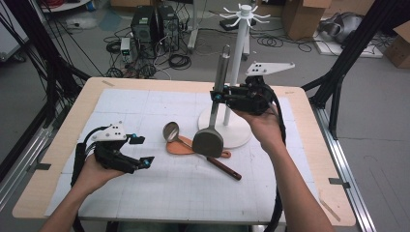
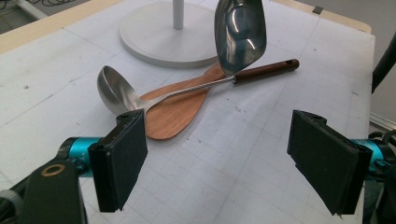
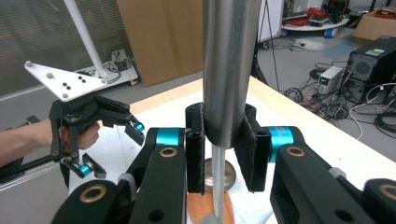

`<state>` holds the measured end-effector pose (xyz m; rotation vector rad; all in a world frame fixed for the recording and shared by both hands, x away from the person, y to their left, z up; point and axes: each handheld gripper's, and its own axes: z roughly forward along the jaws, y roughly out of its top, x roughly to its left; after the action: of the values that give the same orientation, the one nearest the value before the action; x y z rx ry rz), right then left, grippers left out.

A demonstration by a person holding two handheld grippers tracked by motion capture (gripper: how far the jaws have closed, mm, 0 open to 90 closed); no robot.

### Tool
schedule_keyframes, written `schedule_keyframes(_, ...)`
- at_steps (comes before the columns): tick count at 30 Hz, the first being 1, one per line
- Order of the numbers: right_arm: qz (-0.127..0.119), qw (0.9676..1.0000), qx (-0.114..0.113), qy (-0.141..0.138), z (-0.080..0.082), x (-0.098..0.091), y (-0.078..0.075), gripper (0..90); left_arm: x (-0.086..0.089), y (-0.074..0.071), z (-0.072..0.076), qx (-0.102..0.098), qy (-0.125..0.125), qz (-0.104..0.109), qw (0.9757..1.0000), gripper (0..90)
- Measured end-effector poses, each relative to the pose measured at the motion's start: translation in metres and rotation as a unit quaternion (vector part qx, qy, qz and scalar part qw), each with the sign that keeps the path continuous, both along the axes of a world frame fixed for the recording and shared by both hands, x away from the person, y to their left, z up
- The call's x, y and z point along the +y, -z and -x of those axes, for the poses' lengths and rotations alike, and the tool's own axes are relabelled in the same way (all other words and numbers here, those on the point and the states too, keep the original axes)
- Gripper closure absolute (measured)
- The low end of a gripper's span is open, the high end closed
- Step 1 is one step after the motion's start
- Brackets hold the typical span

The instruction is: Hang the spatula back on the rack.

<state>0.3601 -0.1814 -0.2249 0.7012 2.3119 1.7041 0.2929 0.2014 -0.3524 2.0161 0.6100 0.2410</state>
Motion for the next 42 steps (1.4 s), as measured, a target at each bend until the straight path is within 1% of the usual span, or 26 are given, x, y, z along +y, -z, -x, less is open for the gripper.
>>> schedule_keyframes(7,0.005,0.9999,0.000,0.009,-0.004,0.001,-0.007,75.0,0.003,0.001,0.000,-0.001,-0.007,-0.002,1.0000,17.9)
schedule_keyframes(9,0.008,0.9999,-0.005,0.013,-0.006,0.002,-0.012,75.0,0.004,0.002,0.000,-0.001,-0.010,-0.001,1.0000,17.5)
schedule_keyframes(14,0.008,0.9997,-0.006,0.023,-0.010,0.002,-0.017,75.0,0.005,0.003,-0.001,0.000,-0.013,-0.001,0.9999,16.7)
schedule_keyframes(18,0.007,0.9996,-0.005,0.028,-0.013,0.001,-0.017,75.0,0.005,0.004,-0.001,0.001,-0.016,0.000,0.9999,16.4)
schedule_keyframes(23,0.010,0.9993,-0.004,0.035,-0.016,0.002,-0.018,75.0,0.005,0.005,-0.001,0.000,-0.015,-0.005,0.9999,15.6)
schedule_keyframes(33,0.019,0.9988,-0.011,0.044,-0.022,0.006,-0.027,75.0,0.006,0.005,-0.001,0.001,-0.014,-0.005,0.9999,15.2)
schedule_keyframes(42,0.024,0.9979,-0.002,0.060,-0.029,0.006,-0.028,75.0,0.006,0.005,-0.001,0.000,-0.016,-0.002,0.9999,15.1)
